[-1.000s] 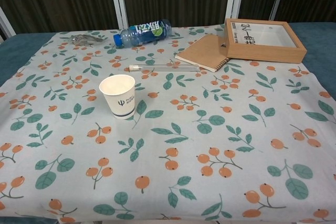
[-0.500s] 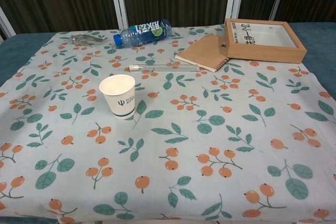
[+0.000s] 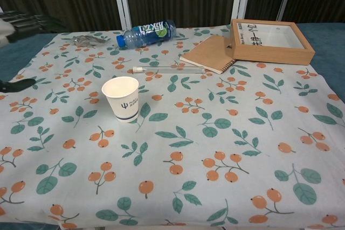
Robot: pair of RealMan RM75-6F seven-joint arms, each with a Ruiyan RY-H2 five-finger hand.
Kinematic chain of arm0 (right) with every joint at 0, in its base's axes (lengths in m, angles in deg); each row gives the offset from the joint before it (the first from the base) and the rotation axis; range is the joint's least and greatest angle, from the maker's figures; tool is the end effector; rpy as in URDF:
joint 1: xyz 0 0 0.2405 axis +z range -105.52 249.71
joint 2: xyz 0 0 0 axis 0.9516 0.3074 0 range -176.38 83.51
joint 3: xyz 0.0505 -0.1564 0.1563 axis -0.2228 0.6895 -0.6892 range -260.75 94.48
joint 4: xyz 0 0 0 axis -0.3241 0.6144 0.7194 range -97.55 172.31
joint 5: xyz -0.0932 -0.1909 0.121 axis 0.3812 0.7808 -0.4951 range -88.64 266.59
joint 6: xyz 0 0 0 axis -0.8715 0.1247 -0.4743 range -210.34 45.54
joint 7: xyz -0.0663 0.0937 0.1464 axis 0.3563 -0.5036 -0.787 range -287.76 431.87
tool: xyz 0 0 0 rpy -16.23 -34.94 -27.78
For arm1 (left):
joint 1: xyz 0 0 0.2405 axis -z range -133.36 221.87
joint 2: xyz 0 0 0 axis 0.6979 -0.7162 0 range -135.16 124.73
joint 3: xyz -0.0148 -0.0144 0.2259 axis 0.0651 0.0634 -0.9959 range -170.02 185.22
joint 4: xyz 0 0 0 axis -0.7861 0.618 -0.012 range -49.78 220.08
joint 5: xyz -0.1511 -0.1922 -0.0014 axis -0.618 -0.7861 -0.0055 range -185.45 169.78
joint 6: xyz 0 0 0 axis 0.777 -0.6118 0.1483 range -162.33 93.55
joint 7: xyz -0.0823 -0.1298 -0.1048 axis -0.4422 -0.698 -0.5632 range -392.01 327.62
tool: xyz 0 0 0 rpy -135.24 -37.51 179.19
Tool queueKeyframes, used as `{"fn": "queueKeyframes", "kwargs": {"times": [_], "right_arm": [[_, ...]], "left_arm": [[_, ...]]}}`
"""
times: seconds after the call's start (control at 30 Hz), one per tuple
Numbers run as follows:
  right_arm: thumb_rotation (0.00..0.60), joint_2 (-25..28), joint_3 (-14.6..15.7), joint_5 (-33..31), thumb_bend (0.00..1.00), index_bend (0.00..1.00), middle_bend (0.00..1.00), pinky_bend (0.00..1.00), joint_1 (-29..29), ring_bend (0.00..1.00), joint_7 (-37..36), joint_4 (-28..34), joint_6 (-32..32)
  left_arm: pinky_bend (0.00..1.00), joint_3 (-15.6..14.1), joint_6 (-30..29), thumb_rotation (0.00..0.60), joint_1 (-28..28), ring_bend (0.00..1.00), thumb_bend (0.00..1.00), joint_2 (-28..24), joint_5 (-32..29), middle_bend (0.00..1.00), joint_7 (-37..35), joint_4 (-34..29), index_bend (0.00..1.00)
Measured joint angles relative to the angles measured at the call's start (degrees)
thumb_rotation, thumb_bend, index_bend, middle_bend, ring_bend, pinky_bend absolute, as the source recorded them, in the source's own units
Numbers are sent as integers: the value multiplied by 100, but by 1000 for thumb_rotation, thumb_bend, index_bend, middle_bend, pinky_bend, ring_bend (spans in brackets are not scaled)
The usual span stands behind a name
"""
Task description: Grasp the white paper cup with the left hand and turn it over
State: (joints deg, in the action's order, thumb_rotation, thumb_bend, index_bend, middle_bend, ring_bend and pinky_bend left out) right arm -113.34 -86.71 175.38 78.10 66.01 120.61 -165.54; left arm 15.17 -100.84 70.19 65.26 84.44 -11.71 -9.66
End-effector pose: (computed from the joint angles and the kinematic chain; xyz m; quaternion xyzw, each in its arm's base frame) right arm -0.3239 -0.2356 0.1150 0.5989 -0.3860 0.3892 0.5838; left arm -0.1594 0.3118 0.0299 -0.7735 -0.2027 -0.3791 0.4657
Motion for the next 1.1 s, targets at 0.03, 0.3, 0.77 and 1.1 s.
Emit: {"fn": "queueKeyframes", "kwargs": {"times": [0.03, 0.3, 0.77, 1.1], "right_arm": [[600, 4, -1, -5, 195, 0, 0, 0, -7, 0, -18, -10, -8], [600, -15, 10, -15, 194, 0, 0, 0, -41, 0, -164, -128, -31], [600, -38, -28, -93, 195, 0, 0, 0, -31, 0, -300, -227, 14], [600, -31, -71, -133, 195, 0, 0, 0, -29, 0, -475, -335, 22]], "left_arm": [[0, 17, 121, 600, 82, 0, 322, 43, -46, 0, 135, -39, 0], [0, 105, 850, 600, 729, 0, 307, 612, -396, 0, 1274, -141, 0], [0, 175, 1498, 600, 1491, 0, 307, 1240, -1221, 0, 3137, 132, 0], [0, -56, 1662, 600, 1811, 0, 308, 1686, -1884, 0, 3742, 636, 0]]}}
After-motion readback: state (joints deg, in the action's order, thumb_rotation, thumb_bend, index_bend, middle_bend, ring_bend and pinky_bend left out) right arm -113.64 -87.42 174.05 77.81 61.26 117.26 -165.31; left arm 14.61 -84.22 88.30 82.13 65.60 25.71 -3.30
